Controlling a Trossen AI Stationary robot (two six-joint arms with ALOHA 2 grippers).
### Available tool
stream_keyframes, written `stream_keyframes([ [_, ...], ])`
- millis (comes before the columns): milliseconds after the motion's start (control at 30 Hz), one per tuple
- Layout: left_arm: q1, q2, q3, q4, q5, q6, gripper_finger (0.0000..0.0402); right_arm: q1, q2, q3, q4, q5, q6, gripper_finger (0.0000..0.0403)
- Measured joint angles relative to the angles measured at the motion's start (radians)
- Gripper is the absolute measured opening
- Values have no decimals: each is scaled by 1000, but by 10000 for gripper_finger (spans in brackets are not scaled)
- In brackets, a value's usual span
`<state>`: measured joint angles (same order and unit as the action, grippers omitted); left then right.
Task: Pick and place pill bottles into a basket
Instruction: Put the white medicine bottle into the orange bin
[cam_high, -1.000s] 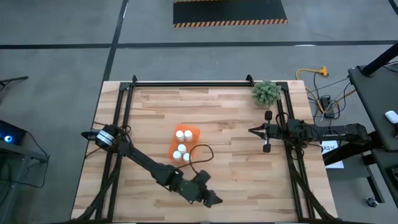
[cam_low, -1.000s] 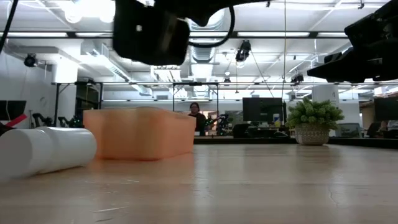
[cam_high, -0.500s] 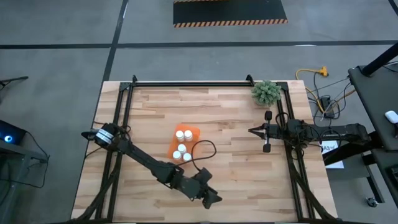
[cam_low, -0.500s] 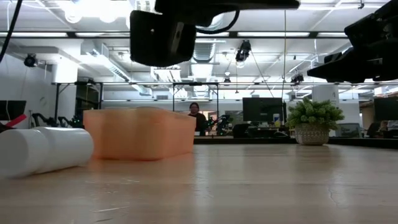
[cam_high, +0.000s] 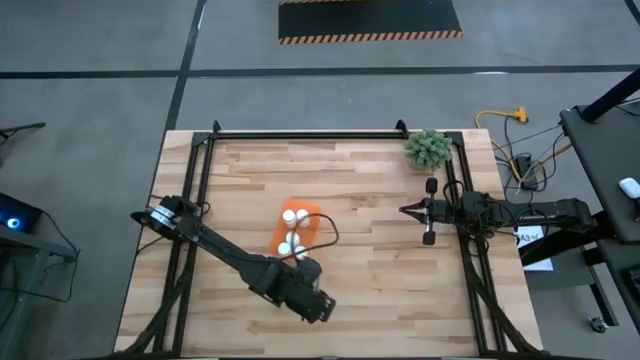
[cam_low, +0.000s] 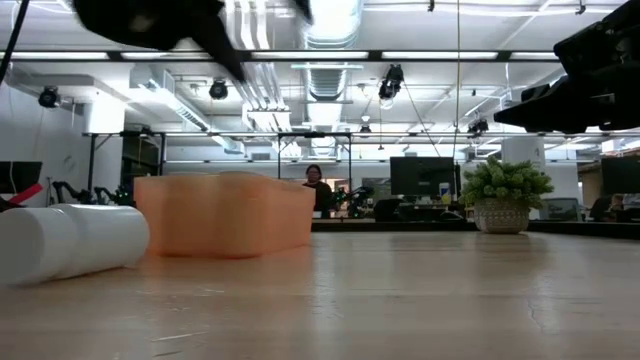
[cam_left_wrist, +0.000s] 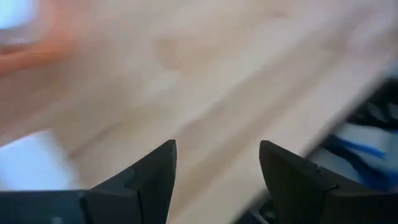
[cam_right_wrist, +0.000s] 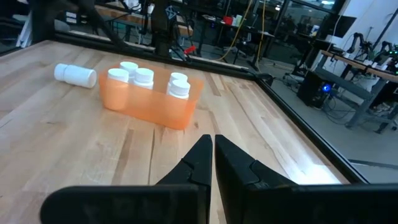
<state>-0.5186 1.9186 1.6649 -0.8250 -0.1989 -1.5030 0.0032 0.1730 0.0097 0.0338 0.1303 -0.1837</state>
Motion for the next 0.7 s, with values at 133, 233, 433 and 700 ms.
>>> stream_keyframes([
  [133,0,3,18,-170,-34,-138,212,0,0,0,0,0,0,9],
  [233,0,4,12,-217,-38,-184,212,0,0,0,0,0,0,9],
  [433,0,25,12,-285,-28,-245,212,0,0,0,0,0,0,9],
  [700,0,71,10,-345,48,-272,212,0,0,0,0,0,0,9],
])
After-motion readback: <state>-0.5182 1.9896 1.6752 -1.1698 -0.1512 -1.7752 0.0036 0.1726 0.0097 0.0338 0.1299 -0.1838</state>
